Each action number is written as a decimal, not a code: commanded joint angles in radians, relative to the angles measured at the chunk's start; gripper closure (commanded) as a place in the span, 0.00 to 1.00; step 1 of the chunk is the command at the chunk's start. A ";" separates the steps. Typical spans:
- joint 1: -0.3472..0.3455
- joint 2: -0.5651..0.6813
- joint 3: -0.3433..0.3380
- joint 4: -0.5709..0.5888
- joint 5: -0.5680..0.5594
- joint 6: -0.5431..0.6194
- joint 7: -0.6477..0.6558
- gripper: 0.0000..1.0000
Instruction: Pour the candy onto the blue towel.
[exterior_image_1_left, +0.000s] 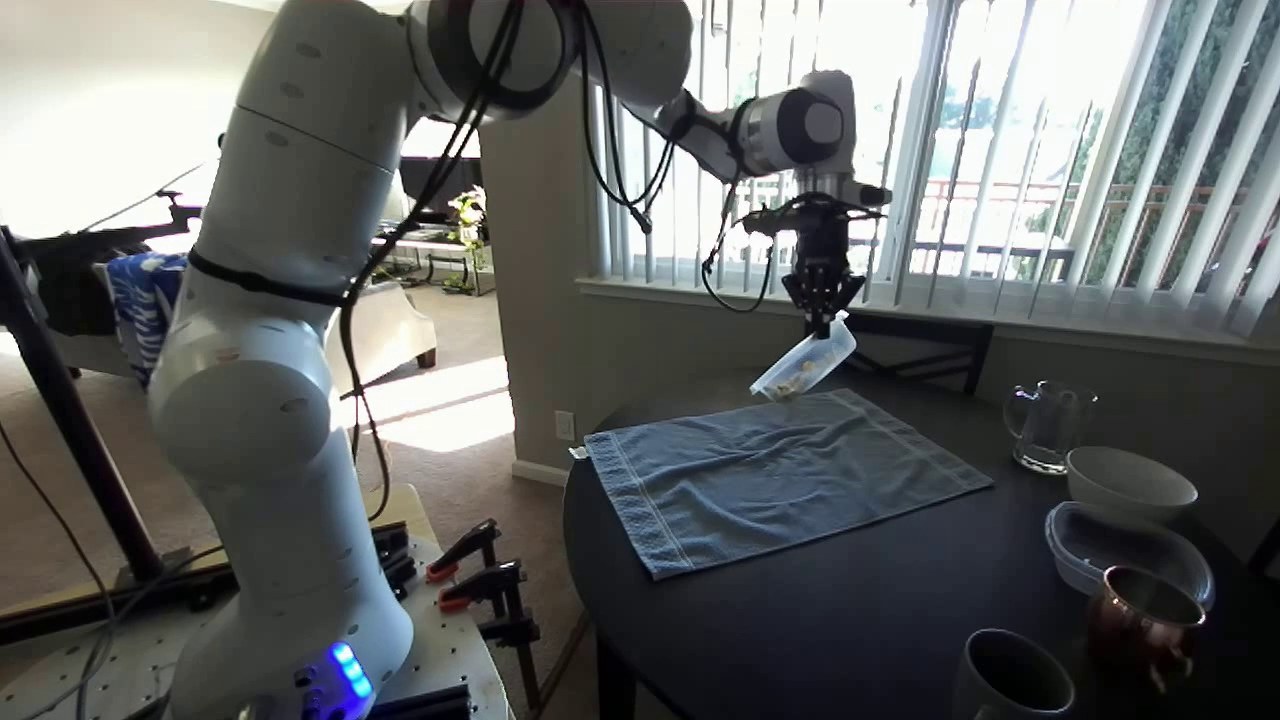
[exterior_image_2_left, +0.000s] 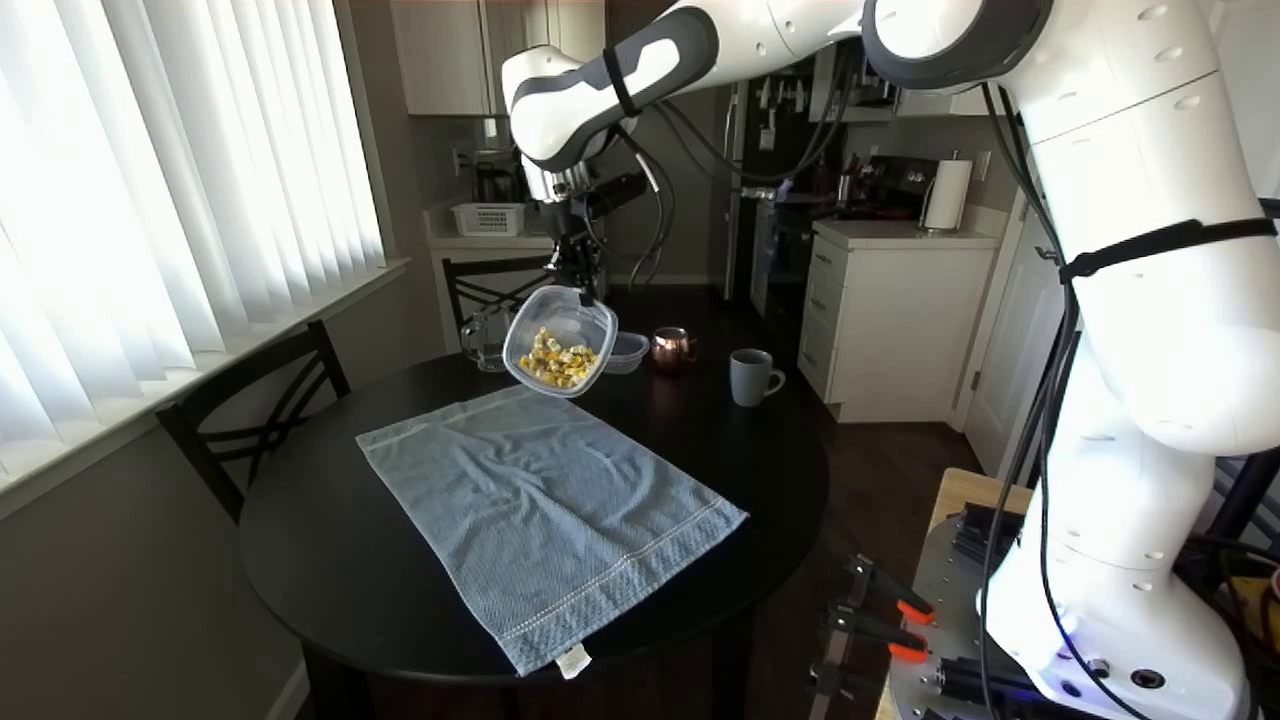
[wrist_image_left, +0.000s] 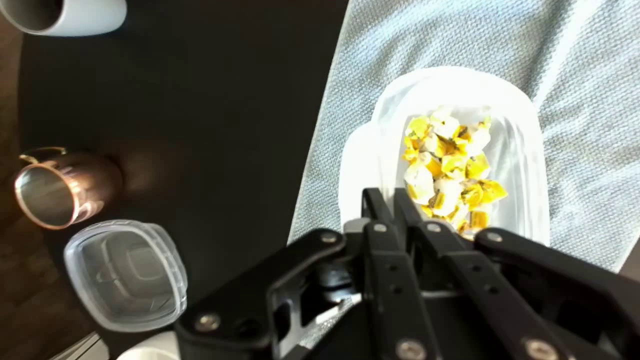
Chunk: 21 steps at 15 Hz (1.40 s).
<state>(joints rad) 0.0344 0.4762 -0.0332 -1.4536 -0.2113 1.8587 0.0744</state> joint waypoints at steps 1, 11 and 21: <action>0.124 -0.055 -0.026 -0.075 -0.188 0.032 0.187 0.97; 0.388 0.059 -0.002 -0.058 -0.693 -0.130 0.568 0.97; 0.414 0.175 0.068 -0.039 -1.000 -0.287 0.666 0.97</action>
<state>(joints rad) 0.4617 0.6363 0.0103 -1.5025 -1.1550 1.6149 0.7212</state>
